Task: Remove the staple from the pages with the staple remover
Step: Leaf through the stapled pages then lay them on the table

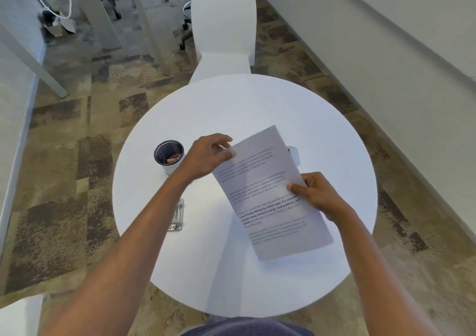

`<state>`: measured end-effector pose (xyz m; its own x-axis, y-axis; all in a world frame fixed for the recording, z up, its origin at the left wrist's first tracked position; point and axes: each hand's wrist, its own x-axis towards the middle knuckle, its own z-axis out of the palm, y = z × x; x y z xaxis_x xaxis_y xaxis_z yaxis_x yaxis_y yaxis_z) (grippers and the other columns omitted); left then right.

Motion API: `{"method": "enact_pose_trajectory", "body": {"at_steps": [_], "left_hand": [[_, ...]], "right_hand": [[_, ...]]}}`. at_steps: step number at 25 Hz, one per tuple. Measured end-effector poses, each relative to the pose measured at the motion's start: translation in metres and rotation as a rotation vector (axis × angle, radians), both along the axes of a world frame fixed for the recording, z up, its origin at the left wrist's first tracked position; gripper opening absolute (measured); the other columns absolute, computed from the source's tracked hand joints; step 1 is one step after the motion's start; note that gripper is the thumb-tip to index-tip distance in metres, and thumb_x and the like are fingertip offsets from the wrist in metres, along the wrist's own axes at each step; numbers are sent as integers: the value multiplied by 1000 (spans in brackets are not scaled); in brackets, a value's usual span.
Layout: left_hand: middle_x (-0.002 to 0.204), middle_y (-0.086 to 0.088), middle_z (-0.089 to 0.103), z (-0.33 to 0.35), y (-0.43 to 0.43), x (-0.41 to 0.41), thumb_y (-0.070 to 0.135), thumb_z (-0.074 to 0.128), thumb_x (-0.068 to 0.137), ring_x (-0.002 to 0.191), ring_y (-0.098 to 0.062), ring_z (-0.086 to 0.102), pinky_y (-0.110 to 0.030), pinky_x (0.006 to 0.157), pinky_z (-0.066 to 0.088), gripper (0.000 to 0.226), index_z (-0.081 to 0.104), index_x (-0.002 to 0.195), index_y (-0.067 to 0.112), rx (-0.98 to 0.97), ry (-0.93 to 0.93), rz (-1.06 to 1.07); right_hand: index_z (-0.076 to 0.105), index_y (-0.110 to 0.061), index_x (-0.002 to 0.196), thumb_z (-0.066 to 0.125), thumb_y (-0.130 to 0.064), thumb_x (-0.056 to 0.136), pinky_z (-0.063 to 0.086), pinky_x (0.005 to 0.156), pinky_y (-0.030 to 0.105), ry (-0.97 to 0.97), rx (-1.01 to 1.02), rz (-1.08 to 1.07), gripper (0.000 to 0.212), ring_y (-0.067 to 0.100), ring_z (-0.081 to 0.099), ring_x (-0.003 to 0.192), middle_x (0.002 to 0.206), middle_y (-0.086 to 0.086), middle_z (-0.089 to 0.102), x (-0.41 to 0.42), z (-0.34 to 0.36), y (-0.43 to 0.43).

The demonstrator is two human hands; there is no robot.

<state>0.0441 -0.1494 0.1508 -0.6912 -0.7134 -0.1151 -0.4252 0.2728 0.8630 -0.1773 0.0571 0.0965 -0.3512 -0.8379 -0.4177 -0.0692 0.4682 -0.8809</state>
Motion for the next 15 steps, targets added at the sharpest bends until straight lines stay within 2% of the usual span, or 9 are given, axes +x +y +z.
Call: {"method": "enact_pose_trajectory", "body": {"at_steps": [3,5,7,11,13,15], "left_hand": [[94,-2,68,-38,15,28,17,68,87,78,-2,60,-16,73,45,19,68,105,11,-22,23,253],[90,-3,68,-61,24,53,14,66,87,75,-4,60,-18,72,44,14,69,101,11,1,1,388],[90,-8,70,-80,27,79,12,64,87,77,-15,62,-24,75,44,13,69,98,8,2,-62,552],[103,-15,70,-111,20,121,19,59,89,99,-32,61,-33,81,44,22,68,100,3,54,-279,836],[104,-14,68,-123,17,132,30,60,89,101,-33,58,-35,81,43,31,68,98,2,189,-368,837],[97,-10,65,-131,16,137,37,65,86,94,-29,56,-32,77,42,34,67,91,4,291,-370,807]], "right_hand": [[70,8,101,66,-7,89,60,78,46,-247,6,-196,19,44,70,94,97,22,75,11,-43,17],[67,10,108,65,-5,89,60,79,45,-315,73,-290,24,42,70,96,104,24,73,21,-72,29],[67,10,110,66,-5,89,60,77,43,-320,146,-341,25,38,72,92,105,24,73,27,-95,40],[68,7,107,67,-5,88,59,77,44,-291,219,-383,23,38,73,90,102,23,74,29,-115,51],[68,6,105,68,-5,87,59,80,46,-277,217,-395,21,38,72,91,102,22,74,28,-117,51],[69,2,104,67,-4,87,59,81,46,-241,203,-398,18,38,72,91,101,20,74,28,-116,50]]}}
